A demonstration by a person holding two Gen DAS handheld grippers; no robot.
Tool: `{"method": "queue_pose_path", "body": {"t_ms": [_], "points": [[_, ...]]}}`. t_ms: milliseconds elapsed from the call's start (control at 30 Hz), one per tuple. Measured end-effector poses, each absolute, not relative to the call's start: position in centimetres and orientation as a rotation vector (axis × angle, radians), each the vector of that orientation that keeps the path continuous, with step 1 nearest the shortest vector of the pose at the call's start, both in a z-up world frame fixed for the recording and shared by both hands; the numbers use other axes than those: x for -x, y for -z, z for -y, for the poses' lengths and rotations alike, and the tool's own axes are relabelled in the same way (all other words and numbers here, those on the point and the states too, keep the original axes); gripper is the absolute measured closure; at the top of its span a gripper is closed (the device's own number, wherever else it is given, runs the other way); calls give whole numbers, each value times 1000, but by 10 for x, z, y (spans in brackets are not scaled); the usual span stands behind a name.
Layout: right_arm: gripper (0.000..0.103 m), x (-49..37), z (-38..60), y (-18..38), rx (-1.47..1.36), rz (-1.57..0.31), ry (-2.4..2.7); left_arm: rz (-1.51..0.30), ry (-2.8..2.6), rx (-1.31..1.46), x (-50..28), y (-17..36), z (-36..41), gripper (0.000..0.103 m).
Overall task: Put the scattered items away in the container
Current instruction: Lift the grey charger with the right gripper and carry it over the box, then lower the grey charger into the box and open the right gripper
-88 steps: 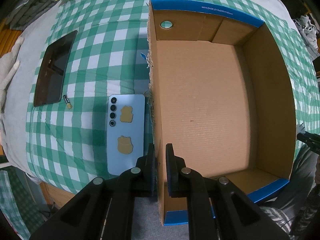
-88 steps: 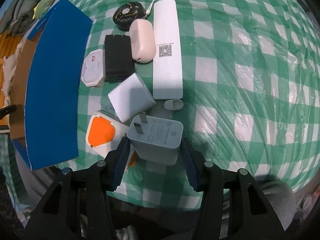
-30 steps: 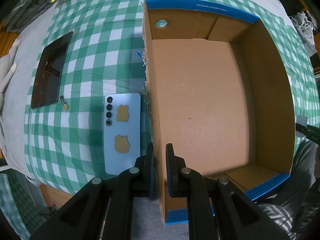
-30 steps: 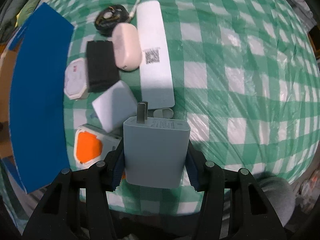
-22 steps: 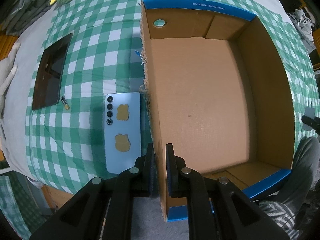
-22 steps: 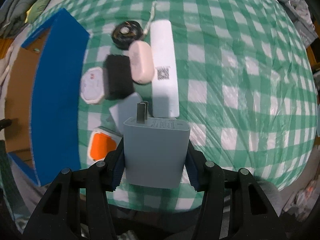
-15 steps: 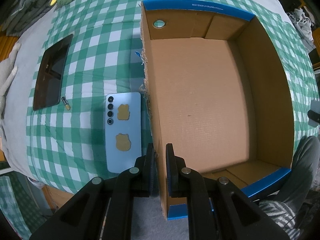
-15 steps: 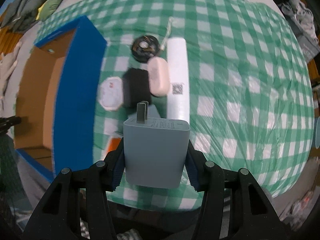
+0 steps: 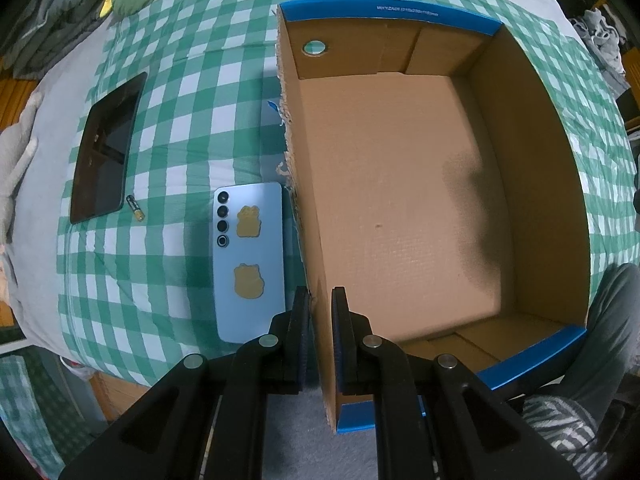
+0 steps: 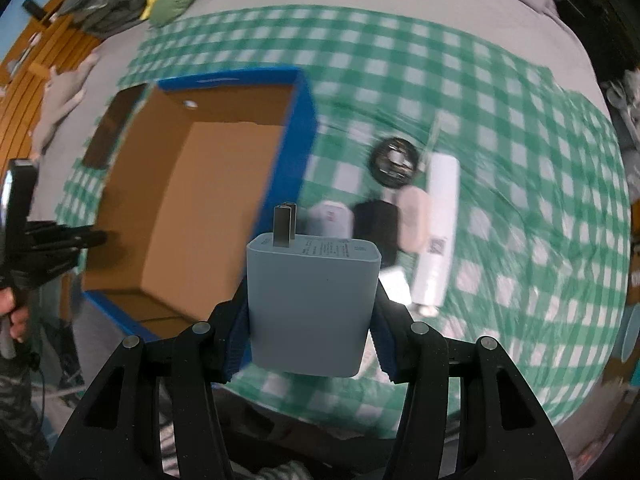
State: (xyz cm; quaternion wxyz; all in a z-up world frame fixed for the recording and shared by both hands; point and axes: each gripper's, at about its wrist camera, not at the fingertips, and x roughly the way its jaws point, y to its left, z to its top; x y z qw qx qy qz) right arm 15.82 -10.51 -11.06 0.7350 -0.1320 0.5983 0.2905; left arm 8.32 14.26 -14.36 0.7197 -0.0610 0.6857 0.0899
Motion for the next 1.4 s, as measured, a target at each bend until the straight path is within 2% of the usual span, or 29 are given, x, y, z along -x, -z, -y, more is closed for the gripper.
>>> {"method": "queue_pose_path", "body": {"t_ms": [300,700,1133,1400], "points": [[50,-143,48,108,331,-1316,-743,-1516,-199,133,-83,144,-142,93],[50,-126,-16,162,425,-1401,-811,-1515,-196,140,-82,144,-139,93],[50,-126,-39,221,501,-1479,-776,-1539,-178,154,-78,158,-141,93],[51,-129,-39,223,514,-1461,-762,-1537,-176,154,-78,158,-142,93]]}}
